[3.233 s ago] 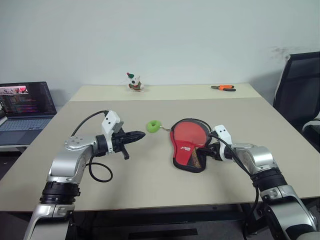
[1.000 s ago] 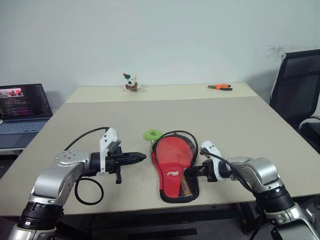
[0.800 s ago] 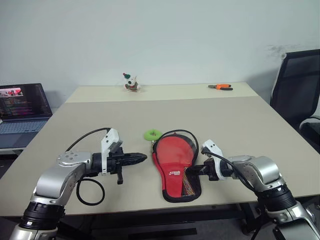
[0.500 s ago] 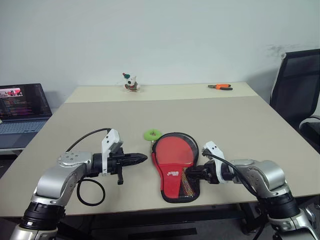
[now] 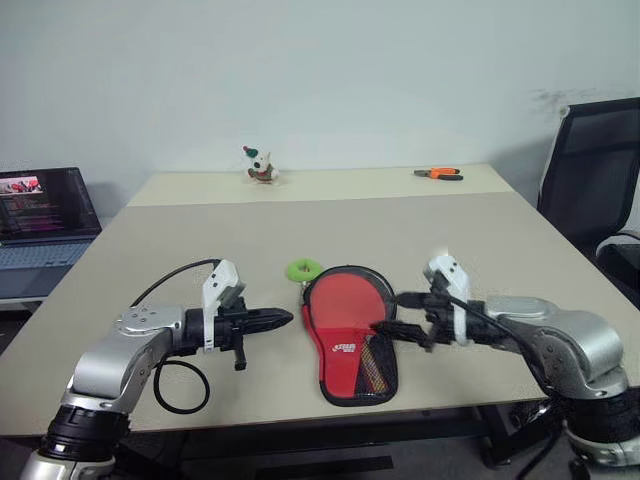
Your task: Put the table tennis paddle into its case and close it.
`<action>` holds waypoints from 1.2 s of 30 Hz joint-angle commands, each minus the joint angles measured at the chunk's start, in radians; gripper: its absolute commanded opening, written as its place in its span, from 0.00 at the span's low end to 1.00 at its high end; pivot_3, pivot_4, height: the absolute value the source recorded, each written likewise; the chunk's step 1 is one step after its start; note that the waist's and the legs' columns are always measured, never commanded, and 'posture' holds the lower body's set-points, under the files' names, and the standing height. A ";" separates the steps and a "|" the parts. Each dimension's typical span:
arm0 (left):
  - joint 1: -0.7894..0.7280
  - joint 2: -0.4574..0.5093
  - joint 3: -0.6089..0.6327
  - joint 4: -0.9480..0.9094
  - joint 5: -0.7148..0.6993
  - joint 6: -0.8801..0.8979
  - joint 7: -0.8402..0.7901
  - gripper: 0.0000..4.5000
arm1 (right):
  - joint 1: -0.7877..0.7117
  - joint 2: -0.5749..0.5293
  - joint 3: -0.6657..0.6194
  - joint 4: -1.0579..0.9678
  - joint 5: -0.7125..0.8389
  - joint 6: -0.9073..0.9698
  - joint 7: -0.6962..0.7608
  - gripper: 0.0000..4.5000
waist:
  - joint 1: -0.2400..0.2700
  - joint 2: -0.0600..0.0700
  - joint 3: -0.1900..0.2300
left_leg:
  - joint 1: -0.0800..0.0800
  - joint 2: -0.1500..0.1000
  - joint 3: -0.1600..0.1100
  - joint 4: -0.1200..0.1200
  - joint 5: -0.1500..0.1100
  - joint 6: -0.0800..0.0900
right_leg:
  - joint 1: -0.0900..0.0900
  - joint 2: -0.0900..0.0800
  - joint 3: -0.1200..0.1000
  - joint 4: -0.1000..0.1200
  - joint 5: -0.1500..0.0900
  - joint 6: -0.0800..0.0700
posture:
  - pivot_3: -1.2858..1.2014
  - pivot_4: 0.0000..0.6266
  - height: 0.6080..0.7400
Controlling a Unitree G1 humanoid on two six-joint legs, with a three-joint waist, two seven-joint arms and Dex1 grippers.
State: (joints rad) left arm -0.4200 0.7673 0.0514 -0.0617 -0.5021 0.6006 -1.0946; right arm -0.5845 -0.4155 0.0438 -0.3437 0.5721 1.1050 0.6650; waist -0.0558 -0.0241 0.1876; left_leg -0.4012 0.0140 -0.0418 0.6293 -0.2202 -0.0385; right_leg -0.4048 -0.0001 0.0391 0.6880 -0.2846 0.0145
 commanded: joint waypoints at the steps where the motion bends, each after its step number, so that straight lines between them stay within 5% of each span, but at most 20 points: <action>1: -0.049 -0.002 -0.003 0.042 0.034 0.012 0.050 0.00 | -0.012 0.038 0.047 0.101 -0.077 -0.100 -0.060 0.99 | 0.001 0.000 0.000 | 0.000 0.000 0.000 0.000 0.000 0.000 | 0.000 0.000 0.000 0.000 0.000 0.000 | 0.52 0.24 1.00; 4: -0.070 -0.016 -0.019 0.086 0.081 -0.009 0.094 0.00 | -0.012 0.080 0.086 0.173 -0.132 -0.155 -0.099 0.99 | 0.003 0.000 0.000 | -0.001 0.000 0.001 0.000 0.000 0.000 | 0.000 -0.002 0.001 -0.001 0.000 0.001 | 0.52 0.24 1.00; 7: -0.114 -0.054 -0.025 0.160 0.140 -0.048 0.174 0.14 | -0.001 0.106 0.127 0.234 -0.188 -0.204 -0.128 1.00 | 0.007 0.000 0.000 | -0.002 0.000 0.001 0.000 0.000 0.000 | 0.000 -0.003 0.000 -0.002 0.002 -0.002 | 0.52 0.24 1.00; 18: -0.478 -0.262 -0.086 0.735 0.349 -0.271 0.358 1.00 | 0.008 0.157 0.161 0.269 -0.253 -0.231 -0.156 1.00 | 0.023 0.000 0.000 | -0.004 -0.002 0.000 0.001 0.000 0.000 | -0.001 -0.002 -0.002 -0.004 0.004 -0.003 | 0.52 0.24 1.00; 27: -0.766 -0.396 -0.109 1.298 0.475 -0.412 0.395 1.00 | 0.034 0.194 0.165 0.239 -0.274 -0.208 -0.203 1.00 | 0.022 -0.001 0.000 | -0.006 -0.005 0.001 0.001 -0.001 0.002 | -0.001 -0.001 -0.005 -0.006 0.004 -0.003 | 0.52 0.24 1.00; 34: -0.787 -0.451 -0.129 1.398 0.575 -0.447 0.477 1.00 | 0.083 0.222 0.158 0.173 -0.284 -0.179 -0.273 1.00 | 0.023 -0.001 -0.001 | -0.006 -0.004 0.000 0.001 -0.001 0.002 | -0.002 -0.002 -0.004 -0.005 0.004 -0.003 | 0.52 0.24 1.00; 36: -0.788 -0.462 -0.127 1.403 0.591 -0.451 0.498 0.92 | 0.097 0.220 0.154 0.157 -0.286 -0.173 -0.287 1.00 | 0.024 -0.002 -0.001 | -0.006 -0.004 -0.001 0.001 -0.001 0.002 | -0.001 -0.002 -0.004 -0.005 0.004 -0.003 | 0.52 0.24 1.00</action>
State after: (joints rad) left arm -1.1979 0.3118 -0.0710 1.3195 0.0620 0.1548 -0.6185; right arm -0.4988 -0.1954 0.2097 -0.1581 0.2913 0.9184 0.3895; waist -0.0321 -0.0257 0.1863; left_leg -0.4073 0.0098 -0.0429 0.6308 -0.2214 -0.0366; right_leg -0.4056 -0.0024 0.0347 0.6828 -0.2800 0.0119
